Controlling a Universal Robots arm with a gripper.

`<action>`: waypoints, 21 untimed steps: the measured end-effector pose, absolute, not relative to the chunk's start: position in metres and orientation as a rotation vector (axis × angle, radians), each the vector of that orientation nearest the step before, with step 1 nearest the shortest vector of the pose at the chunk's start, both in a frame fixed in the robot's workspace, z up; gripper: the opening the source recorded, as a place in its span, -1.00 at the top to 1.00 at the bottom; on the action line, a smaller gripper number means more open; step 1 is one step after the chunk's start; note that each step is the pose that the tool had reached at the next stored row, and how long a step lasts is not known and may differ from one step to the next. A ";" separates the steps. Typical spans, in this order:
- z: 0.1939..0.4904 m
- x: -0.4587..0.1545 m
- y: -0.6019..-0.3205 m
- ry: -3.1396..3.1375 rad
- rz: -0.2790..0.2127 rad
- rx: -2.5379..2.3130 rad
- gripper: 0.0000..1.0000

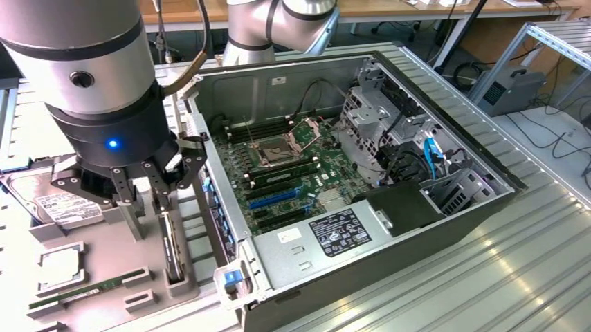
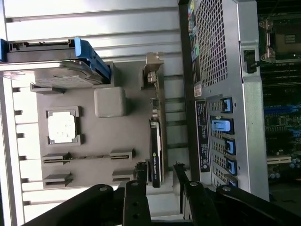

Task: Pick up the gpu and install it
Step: 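Pick up the gpu and move the gpu toward the slot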

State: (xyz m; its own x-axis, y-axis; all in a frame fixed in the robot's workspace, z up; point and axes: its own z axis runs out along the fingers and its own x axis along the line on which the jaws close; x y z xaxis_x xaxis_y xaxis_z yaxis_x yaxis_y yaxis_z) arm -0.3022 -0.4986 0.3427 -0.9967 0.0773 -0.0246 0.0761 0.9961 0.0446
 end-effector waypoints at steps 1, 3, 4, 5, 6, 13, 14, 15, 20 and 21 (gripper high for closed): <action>0.340 -0.302 -0.499 3.112 0.068 0.120 0.28; 0.336 -0.302 -0.499 3.112 0.068 0.120 0.28; 0.334 -0.302 -0.499 3.112 0.068 0.120 0.28; 0.332 -0.302 -0.499 3.112 0.068 0.120 0.28; 0.330 -0.302 -0.499 3.112 0.068 0.120 0.28; 0.303 -0.302 -0.499 3.112 0.068 0.120 0.28; 0.298 -0.302 -0.499 3.112 0.068 0.120 0.28; 0.293 -0.302 -0.499 3.112 0.068 0.120 0.28; 0.269 -0.302 -0.499 3.112 0.068 0.120 0.28; 0.268 -0.302 -0.499 3.112 0.068 0.120 0.28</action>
